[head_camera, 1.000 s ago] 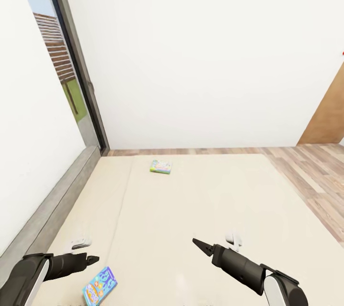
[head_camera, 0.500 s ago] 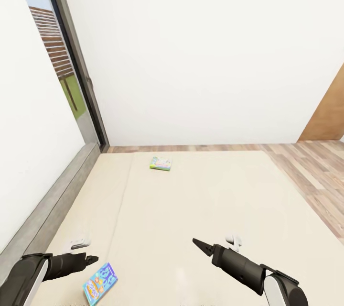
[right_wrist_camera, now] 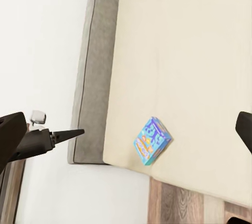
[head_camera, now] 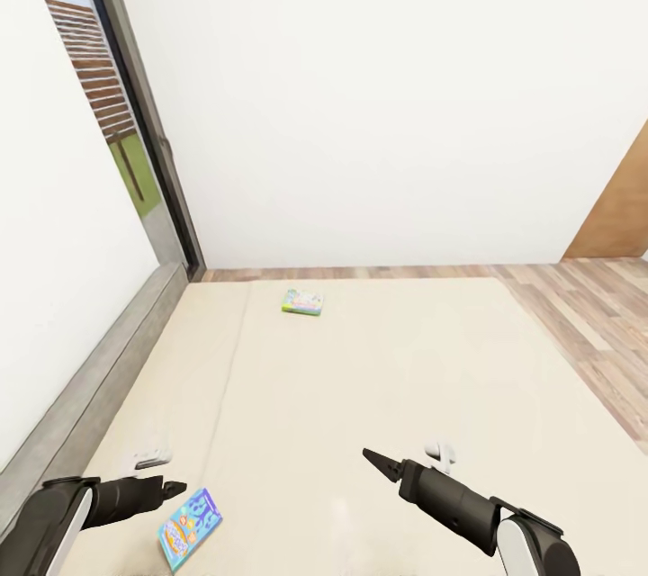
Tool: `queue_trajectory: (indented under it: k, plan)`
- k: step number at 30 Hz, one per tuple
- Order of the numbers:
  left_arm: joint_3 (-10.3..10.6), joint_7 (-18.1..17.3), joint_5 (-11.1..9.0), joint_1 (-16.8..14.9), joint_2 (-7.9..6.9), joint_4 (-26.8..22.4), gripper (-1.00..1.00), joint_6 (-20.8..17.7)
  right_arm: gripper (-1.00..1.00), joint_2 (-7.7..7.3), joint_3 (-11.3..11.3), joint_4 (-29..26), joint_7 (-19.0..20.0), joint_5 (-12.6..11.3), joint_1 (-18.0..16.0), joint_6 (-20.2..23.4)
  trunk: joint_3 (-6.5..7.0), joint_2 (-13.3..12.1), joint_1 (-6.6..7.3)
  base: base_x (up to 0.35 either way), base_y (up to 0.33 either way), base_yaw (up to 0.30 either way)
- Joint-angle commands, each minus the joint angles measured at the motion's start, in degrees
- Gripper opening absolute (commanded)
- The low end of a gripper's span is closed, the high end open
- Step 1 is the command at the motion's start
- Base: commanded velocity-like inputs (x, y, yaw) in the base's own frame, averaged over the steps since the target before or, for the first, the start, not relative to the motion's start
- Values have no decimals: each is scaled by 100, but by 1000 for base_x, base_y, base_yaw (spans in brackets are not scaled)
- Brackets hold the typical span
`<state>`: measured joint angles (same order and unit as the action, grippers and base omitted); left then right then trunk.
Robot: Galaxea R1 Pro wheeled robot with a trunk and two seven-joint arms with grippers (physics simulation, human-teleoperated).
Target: Put all the toys in the child's room - the three board games (two on the bed and one on the table), the two jigsaw puzzles on the table, and the tennis ball on the table - inside the toy box on the table in the child's room.
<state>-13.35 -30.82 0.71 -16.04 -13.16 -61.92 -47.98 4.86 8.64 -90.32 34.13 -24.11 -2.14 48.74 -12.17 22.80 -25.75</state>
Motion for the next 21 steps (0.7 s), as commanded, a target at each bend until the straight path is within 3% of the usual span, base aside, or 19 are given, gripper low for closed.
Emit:
queue_trajectory:
  k: [1, 21]
  plan:
    - [-10, -29, 8, -5, 0, -4, 100, -36, 100, 6, 14, -3, 23, 3, -5, 34, -21, 12, -3, 0, 0, 0]
    - [-10, -29, 8, -5, -1, -4, 100, -36, 100, -2, 14, 2, 32, 10, -5, 31, -206, 12, -3, 0, 0, 0]
